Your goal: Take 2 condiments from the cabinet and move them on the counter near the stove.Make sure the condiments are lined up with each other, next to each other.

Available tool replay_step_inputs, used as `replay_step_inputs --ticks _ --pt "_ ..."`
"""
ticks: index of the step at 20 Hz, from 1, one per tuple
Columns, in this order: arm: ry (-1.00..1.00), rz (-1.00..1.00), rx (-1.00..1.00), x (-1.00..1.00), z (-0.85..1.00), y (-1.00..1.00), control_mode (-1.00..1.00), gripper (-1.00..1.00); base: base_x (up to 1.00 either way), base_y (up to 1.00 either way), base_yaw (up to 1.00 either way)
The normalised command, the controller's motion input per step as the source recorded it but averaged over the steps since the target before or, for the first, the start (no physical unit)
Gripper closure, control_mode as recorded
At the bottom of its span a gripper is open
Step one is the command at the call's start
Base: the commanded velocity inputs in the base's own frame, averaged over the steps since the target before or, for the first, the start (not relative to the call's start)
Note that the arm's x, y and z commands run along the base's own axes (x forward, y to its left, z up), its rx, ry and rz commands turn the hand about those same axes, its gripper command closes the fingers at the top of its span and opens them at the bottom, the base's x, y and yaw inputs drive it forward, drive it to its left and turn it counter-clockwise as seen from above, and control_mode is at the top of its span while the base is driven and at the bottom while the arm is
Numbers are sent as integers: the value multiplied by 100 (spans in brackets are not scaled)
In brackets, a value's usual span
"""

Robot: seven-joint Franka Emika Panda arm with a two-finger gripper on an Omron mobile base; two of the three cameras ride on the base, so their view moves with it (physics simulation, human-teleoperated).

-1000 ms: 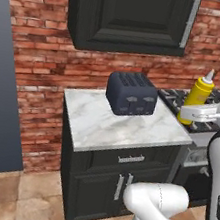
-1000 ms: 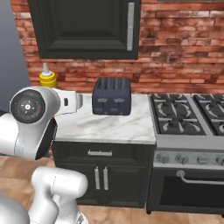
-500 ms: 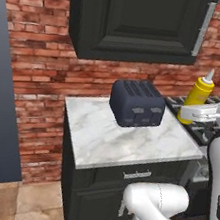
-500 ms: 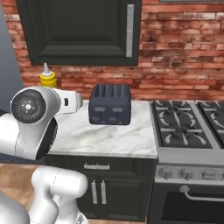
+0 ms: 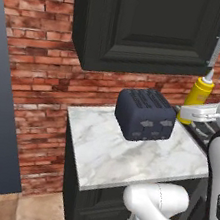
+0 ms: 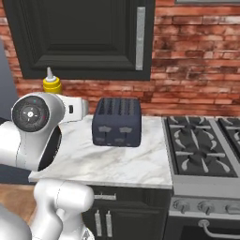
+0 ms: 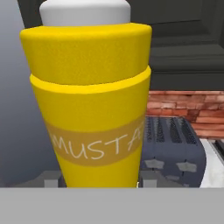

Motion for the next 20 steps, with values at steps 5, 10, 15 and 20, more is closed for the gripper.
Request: replay_step_inputs --ticks 5,10,15,20 --pt "0 0 0 0 0 0 100 100 40 -11 1" --pt "0 0 0 0 0 0 100 100 28 -7 0" --pt "5 0 0 0 -9 0 -100 100 1 -1 0" --pt "6 2 0 3 -44 -39 -100 100 0 0 0"
